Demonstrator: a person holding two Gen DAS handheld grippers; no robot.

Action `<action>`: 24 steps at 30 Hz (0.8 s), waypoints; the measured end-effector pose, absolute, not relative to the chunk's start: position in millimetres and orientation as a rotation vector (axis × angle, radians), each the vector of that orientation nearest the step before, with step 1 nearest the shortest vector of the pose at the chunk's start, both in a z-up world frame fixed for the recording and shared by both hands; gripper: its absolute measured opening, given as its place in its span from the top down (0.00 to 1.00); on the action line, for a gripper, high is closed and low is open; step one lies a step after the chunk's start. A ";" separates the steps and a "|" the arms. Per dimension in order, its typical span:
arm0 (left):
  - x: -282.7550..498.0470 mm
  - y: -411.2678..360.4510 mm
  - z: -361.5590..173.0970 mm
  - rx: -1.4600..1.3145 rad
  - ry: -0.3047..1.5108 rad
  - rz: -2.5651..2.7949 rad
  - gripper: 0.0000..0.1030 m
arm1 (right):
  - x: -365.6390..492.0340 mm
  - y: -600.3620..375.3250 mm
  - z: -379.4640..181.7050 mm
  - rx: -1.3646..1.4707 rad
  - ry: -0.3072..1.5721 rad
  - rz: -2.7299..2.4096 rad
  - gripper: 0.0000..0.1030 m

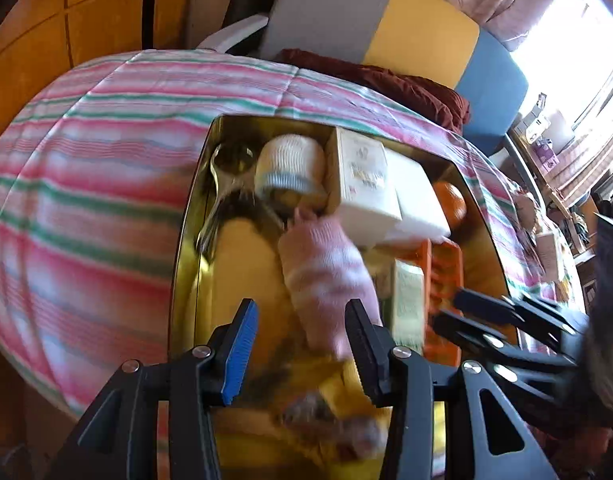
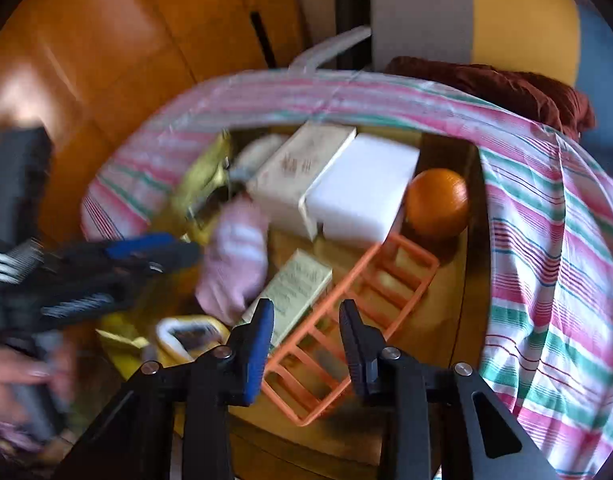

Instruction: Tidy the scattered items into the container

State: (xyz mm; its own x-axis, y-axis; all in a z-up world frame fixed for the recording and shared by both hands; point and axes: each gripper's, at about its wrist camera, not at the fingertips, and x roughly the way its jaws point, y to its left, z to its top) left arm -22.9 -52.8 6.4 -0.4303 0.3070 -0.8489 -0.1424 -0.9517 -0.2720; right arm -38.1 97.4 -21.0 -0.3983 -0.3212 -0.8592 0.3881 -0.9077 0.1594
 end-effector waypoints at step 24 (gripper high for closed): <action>-49.1 -48.7 -8.0 -1.624 -0.011 2.498 0.53 | -30.5 144.3 -5.5 1.419 -0.118 -2.315 0.66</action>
